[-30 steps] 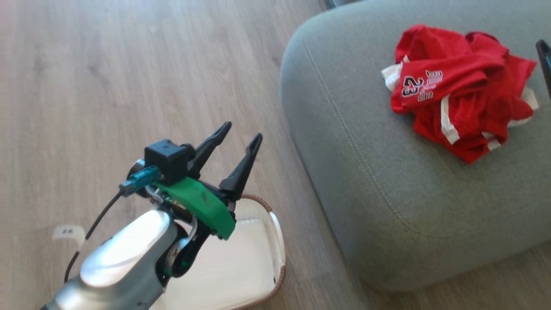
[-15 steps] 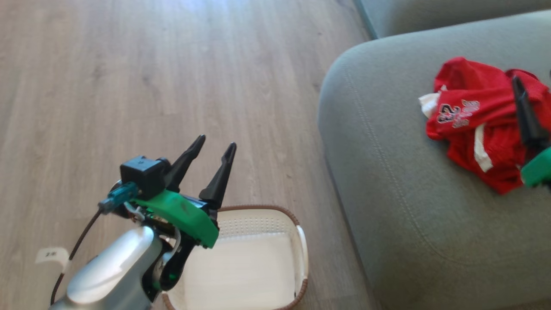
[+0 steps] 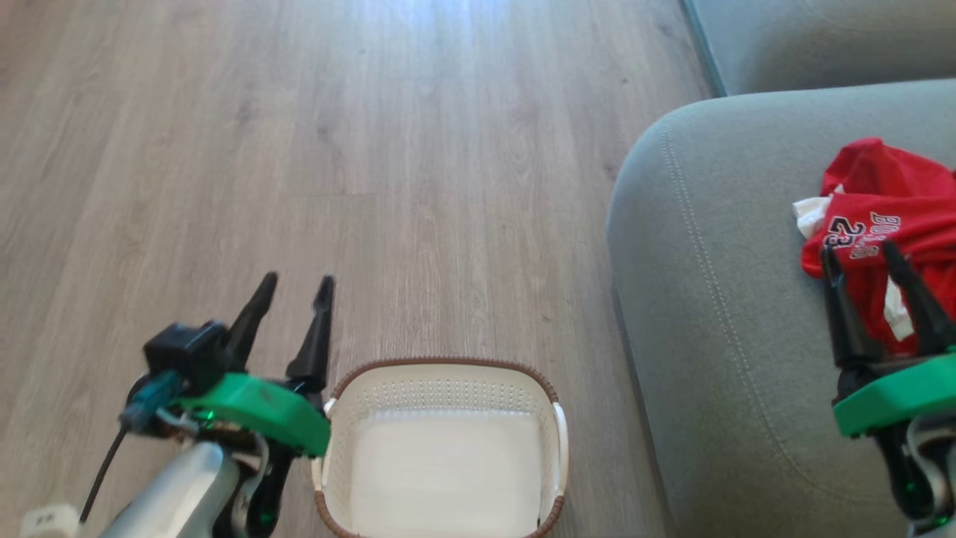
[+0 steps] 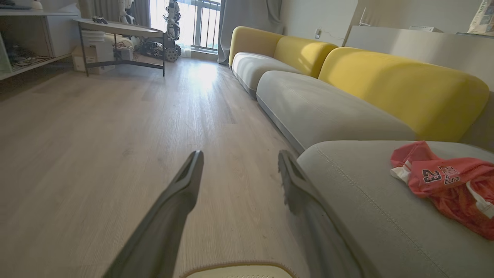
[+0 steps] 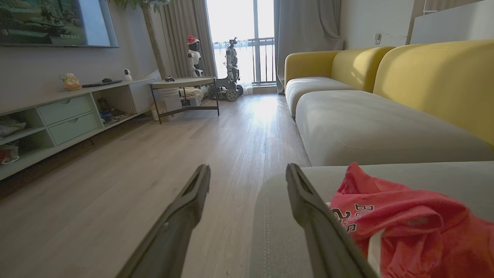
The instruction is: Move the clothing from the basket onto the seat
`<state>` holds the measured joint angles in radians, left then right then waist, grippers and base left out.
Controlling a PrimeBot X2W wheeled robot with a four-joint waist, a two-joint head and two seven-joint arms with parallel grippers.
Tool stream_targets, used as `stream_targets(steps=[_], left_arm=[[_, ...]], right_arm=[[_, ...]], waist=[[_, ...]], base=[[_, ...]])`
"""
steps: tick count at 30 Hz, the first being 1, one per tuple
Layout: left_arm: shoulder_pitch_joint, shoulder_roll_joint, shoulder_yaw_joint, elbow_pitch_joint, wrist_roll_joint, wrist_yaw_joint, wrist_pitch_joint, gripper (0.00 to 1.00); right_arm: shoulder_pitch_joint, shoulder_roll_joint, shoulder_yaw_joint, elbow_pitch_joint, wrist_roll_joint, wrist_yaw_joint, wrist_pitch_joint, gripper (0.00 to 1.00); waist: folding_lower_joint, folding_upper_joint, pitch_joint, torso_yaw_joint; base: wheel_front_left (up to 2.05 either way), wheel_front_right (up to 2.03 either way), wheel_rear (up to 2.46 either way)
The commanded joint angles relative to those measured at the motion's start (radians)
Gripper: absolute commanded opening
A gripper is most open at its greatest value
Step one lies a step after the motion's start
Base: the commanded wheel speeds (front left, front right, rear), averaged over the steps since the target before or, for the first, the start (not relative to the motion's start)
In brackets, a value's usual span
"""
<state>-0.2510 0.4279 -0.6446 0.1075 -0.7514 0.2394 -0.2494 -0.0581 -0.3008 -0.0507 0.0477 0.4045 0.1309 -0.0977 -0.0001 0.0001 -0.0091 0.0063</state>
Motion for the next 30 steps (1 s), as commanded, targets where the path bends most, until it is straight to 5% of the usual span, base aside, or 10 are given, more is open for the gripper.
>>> stream_targets(steps=[1, 6, 18, 30], left_arm=[[-0.022, 0.011, 0.076, -0.032, 0.021, 0.009, -0.012, 1.00], [0.068, -0.029, 0.187, -0.045, 0.087, 0.004, -0.012, 1.00], [0.193, -0.127, 0.376, -0.048, 0.225, -0.103, -0.012, 1.00], [0.226, -0.202, 0.473, -0.023, 0.331, -0.176, -0.012, 1.00]], right_arm=[[-0.006, -0.007, 0.011, -0.042, -0.004, 0.000, -0.014, 1.00], [0.037, 0.012, 0.037, -0.056, 0.008, 0.000, -0.032, 1.00], [0.084, 0.047, 0.083, -0.035, 0.006, 0.000, -0.117, 1.00], [0.084, 0.087, 0.057, -0.014, -0.015, 0.000, -0.144, 1.00]], waist=[[0.0001, -0.0001, -0.002, 0.011], [0.0001, -0.0001, -0.003, 0.027], [0.0001, -0.0001, 0.003, 0.045], [0.0001, -0.0001, 0.004, 0.031]], base=[[0.00, 0.00, 0.00], [0.00, 0.00, 0.00], [0.00, 0.00, 0.00], [0.00, 0.00, 0.00]])
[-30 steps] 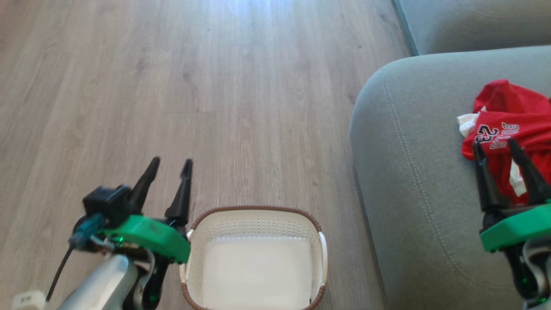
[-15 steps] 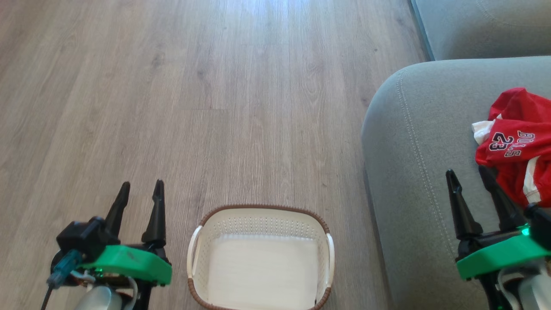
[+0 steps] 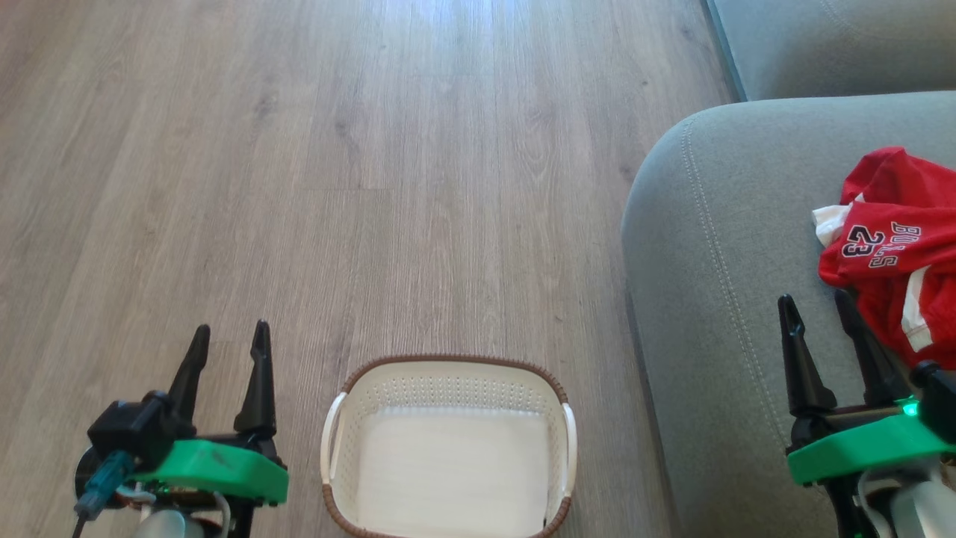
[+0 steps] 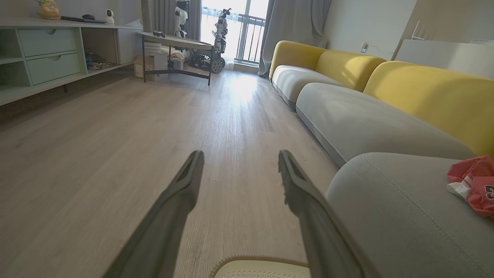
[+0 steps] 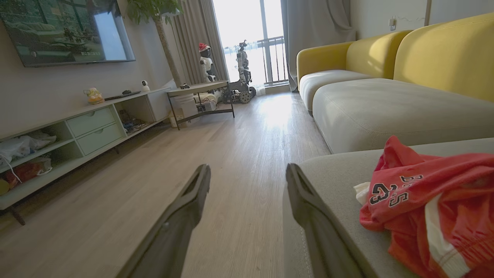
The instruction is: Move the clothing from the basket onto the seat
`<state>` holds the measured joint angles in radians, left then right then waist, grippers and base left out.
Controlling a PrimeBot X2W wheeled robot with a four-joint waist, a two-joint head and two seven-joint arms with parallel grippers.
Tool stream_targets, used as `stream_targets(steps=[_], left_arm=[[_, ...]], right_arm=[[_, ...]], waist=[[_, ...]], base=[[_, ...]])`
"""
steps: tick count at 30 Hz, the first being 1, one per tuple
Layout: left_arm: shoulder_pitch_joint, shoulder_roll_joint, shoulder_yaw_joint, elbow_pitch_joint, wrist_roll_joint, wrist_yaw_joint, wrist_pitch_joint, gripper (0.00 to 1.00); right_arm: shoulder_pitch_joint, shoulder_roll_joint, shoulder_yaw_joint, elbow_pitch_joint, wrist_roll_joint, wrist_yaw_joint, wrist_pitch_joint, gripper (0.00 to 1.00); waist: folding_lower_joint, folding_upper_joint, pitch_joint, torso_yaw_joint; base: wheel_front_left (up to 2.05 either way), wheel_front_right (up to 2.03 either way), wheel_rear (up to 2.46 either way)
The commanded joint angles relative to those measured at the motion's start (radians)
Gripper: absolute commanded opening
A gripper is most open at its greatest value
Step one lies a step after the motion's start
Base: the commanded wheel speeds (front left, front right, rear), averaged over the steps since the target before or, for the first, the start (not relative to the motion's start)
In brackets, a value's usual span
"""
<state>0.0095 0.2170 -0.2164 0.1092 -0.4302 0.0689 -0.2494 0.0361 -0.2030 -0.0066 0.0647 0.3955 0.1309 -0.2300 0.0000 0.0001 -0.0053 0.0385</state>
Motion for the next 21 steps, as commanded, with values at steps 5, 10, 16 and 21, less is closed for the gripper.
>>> stream_targets(steps=[5, 10, 16, 21], left_arm=[[-0.032, -0.009, 0.065, -0.015, 0.032, -0.024, -0.012, 1.00], [-0.032, -0.029, 0.084, -0.003, 0.058, -0.036, -0.012, 1.00], [-0.031, -0.045, 0.101, 0.007, 0.075, -0.060, -0.012, 1.00], [0.013, -0.061, 0.060, 0.086, 0.060, -0.061, 0.005, 0.00]], right_arm=[[-0.018, -0.013, 0.018, -0.031, -0.004, 0.000, -0.013, 1.00], [-0.023, -0.014, 0.025, -0.027, 0.001, 0.000, -0.013, 1.00], [-0.025, -0.016, 0.032, -0.022, 0.002, 0.000, -0.013, 1.00], [0.007, 0.017, 0.020, 0.059, 0.009, 0.000, 0.003, 0.00]], waist=[[0.0000, -0.0001, 0.001, -0.005], [0.0000, -0.0001, 0.000, -0.006], [0.0000, -0.0001, -0.002, -0.010], [0.0000, -0.0001, -0.002, -0.010]], base=[[0.00, 0.00, 0.00], [0.00, 0.00, 0.00], [0.00, 0.00, 0.00], [0.00, 0.00, 0.00]])
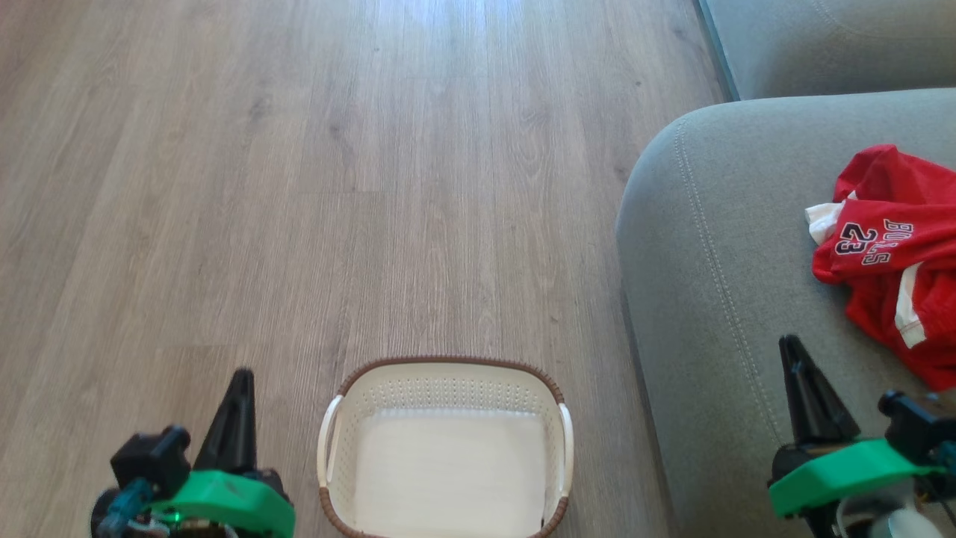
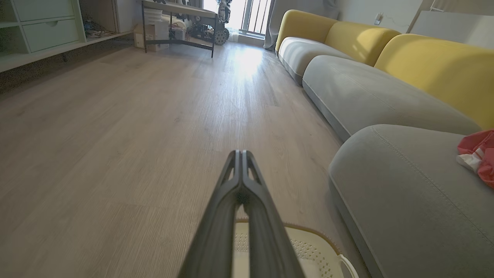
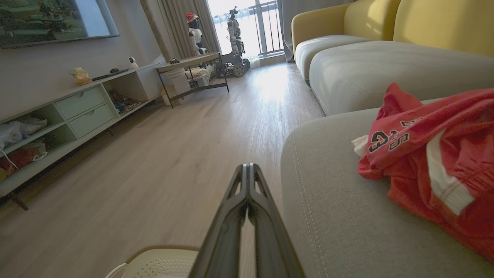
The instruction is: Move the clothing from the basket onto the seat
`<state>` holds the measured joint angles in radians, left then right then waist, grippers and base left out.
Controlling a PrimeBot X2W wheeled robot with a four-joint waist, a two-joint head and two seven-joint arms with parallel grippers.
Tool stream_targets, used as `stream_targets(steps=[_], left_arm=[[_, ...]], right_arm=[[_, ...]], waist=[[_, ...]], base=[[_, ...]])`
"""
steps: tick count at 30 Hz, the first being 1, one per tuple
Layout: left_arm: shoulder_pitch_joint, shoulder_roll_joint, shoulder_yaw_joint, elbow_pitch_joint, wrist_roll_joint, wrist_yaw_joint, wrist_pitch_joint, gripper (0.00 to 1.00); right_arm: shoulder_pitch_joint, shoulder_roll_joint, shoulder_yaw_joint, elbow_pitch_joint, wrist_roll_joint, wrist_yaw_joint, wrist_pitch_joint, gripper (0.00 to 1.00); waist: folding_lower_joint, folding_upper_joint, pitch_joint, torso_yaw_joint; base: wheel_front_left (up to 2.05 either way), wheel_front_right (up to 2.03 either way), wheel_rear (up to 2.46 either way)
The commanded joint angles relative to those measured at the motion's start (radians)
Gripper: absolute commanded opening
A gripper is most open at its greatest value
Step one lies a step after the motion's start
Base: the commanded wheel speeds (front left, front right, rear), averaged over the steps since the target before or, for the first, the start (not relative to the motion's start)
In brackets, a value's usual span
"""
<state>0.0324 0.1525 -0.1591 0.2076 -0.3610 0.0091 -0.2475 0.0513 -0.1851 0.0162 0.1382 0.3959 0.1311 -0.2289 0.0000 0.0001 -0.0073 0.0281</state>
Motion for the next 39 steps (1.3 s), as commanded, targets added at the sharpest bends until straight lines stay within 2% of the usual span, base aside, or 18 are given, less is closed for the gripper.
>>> stream_targets(steps=[1, 39], left_arm=[[-0.012, 0.002, 0.006, -0.012, -0.019, -0.002, 0.006, 0.00], [-0.051, -0.030, 0.088, 0.004, -0.398, -0.045, 0.115, 0.00]], right_arm=[[-0.009, 0.000, -0.003, -0.014, 0.019, 0.000, 0.004, 0.00], [-0.055, 0.036, -0.034, 0.024, 0.395, 0.000, 0.102, 0.00]], waist=[[0.0000, -0.0001, 0.000, 0.000], [0.0000, -0.0001, 0.003, -0.009]], base=[[0.00, 0.00, 0.00], [0.00, 0.00, 0.00]])
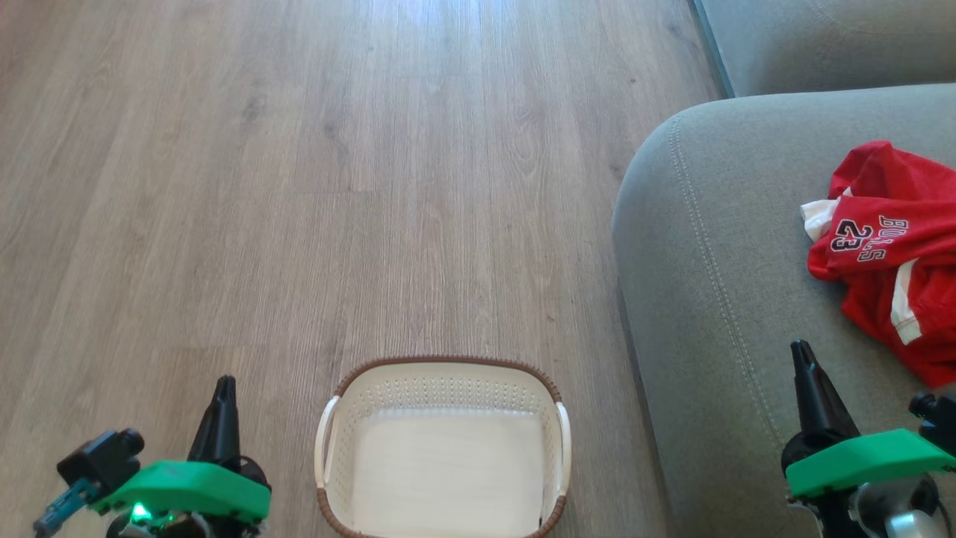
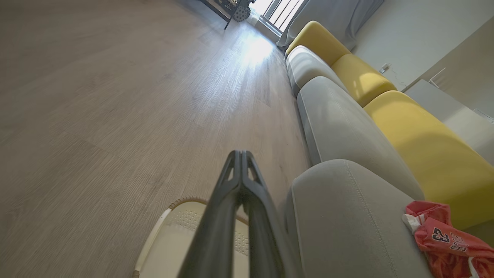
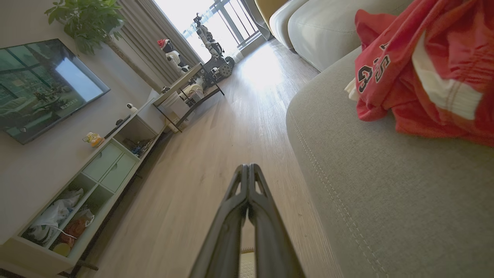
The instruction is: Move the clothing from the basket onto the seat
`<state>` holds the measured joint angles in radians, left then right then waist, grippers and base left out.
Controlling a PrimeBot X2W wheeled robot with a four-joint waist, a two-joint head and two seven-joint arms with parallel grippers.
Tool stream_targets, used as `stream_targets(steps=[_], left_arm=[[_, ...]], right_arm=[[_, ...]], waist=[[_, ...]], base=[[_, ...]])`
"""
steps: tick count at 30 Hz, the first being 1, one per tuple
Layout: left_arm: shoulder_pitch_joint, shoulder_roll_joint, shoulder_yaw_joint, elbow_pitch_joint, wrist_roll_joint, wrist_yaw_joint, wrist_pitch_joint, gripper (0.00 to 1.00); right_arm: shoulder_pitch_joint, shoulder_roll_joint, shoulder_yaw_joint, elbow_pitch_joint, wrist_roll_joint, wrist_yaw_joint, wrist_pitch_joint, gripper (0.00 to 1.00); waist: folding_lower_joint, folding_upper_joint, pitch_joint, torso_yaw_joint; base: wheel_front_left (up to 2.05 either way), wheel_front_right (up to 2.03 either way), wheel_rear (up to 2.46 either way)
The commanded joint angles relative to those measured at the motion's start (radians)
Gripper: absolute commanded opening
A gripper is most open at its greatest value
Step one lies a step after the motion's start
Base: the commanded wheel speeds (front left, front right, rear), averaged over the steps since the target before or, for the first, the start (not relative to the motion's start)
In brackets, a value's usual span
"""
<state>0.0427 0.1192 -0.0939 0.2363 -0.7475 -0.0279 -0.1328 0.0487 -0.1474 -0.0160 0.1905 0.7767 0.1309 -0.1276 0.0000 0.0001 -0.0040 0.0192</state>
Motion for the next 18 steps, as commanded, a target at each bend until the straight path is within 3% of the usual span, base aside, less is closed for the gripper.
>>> stream_targets(steps=[1, 18], left_arm=[[-0.062, 0.002, 0.025, -0.025, -0.022, -0.009, 0.004, 0.00], [-0.080, -0.012, 0.062, -0.018, -0.191, -0.028, 0.053, 0.00]], right_arm=[[-0.054, -0.001, -0.003, -0.028, 0.024, 0.000, 0.004, 0.00], [-0.074, 0.017, -0.019, -0.011, 0.189, 0.000, 0.049, 0.00]], waist=[[0.0000, -0.0001, 0.000, 0.000], [0.0000, -0.0001, 0.002, -0.004]], base=[[0.00, 0.00, 0.00], [0.00, 0.00, 0.00]])
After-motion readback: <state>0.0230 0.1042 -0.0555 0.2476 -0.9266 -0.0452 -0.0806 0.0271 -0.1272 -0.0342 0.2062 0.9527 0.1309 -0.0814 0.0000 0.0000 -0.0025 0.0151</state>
